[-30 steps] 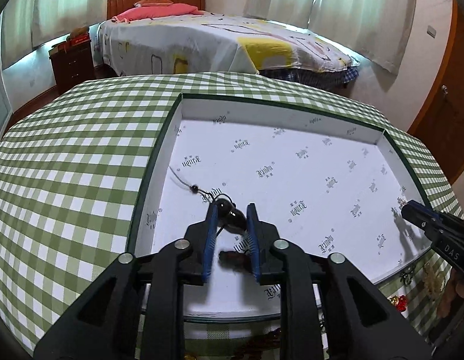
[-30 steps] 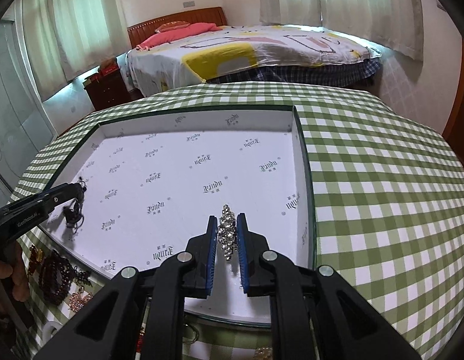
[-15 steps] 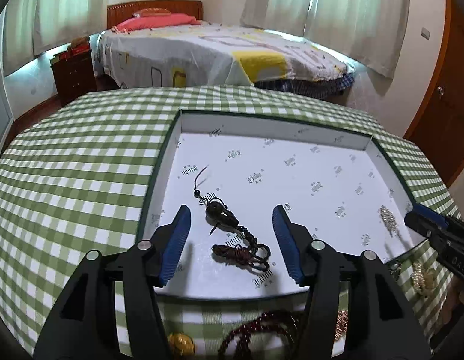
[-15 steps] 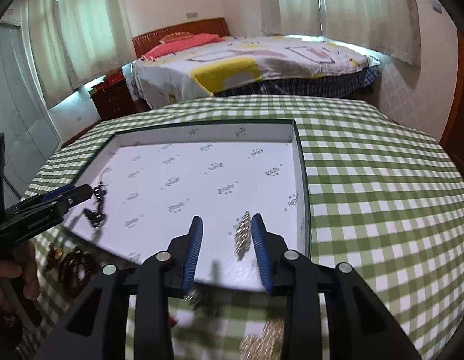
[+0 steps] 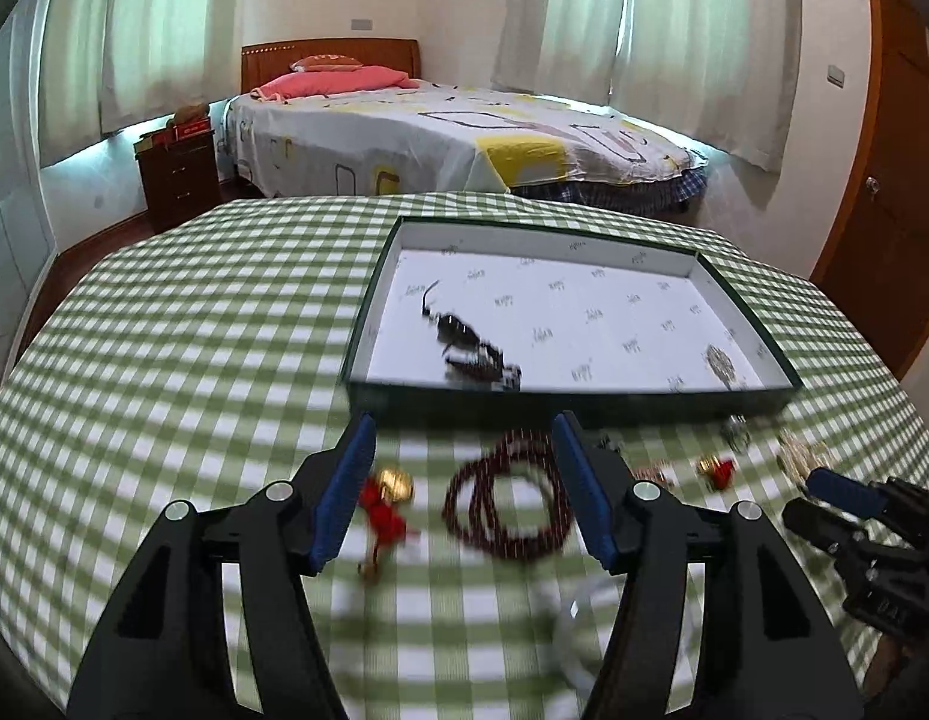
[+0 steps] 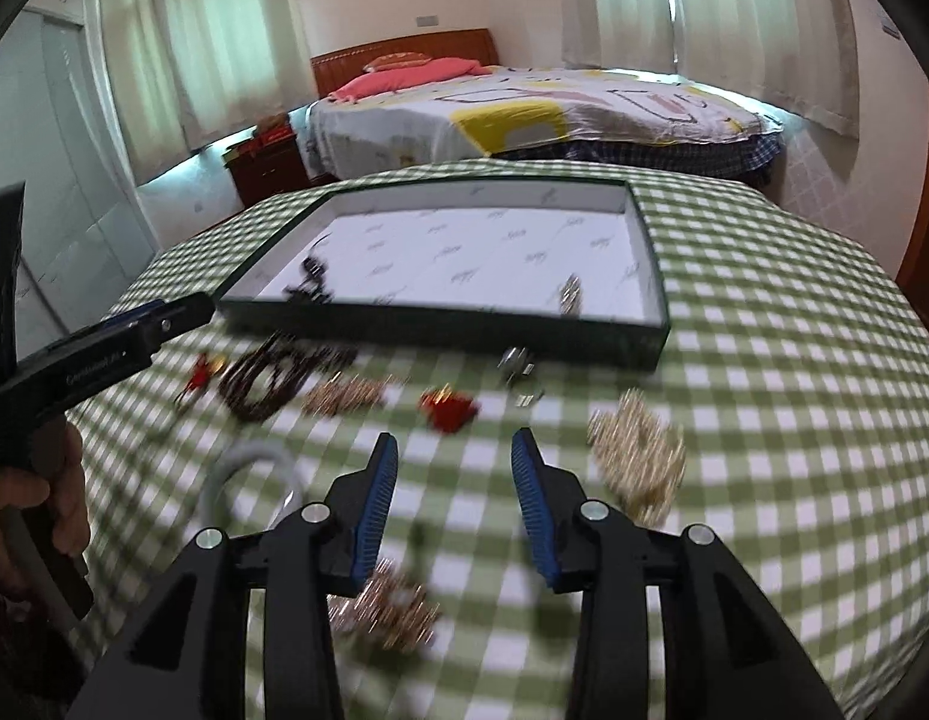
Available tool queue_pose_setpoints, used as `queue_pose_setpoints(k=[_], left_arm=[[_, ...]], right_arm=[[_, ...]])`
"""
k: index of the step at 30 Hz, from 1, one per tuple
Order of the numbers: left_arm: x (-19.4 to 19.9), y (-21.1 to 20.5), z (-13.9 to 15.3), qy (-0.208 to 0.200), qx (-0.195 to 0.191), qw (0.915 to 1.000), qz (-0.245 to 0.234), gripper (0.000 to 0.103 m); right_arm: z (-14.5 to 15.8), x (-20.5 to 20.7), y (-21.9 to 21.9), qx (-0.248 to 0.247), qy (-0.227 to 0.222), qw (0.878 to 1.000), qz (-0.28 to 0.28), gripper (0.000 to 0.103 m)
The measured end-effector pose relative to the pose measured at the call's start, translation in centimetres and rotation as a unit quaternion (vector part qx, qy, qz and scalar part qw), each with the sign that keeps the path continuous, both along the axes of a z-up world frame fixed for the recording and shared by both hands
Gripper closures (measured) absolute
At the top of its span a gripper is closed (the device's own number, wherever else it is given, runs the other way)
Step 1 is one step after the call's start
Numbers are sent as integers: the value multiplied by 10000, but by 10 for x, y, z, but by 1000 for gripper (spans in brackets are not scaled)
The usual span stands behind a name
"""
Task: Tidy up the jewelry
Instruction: 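Grasp the pearl-and-gold brooch with the right tool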
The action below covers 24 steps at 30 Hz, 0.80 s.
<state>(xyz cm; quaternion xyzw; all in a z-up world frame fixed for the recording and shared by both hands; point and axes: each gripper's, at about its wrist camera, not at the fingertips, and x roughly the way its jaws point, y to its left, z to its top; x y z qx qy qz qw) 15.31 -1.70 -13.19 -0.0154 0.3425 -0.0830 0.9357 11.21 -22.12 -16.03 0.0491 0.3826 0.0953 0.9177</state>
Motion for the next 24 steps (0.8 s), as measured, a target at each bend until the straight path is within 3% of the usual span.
queue_pose_setpoints(k=[8, 20, 24], left_arm=[[-41, 12, -3, 102, -112, 9998, 133, 43], [-56, 21, -5, 163, -215, 9994, 220, 43], [-56, 19, -7, 202, -193, 9994, 183, 43]], right_arm=[[-12, -31, 19, -20, 169, 9993, 338, 56], [-31, -33, 30, -403, 272, 9980, 399, 51], [-31, -31, 25, -359, 257, 9985, 324, 66]])
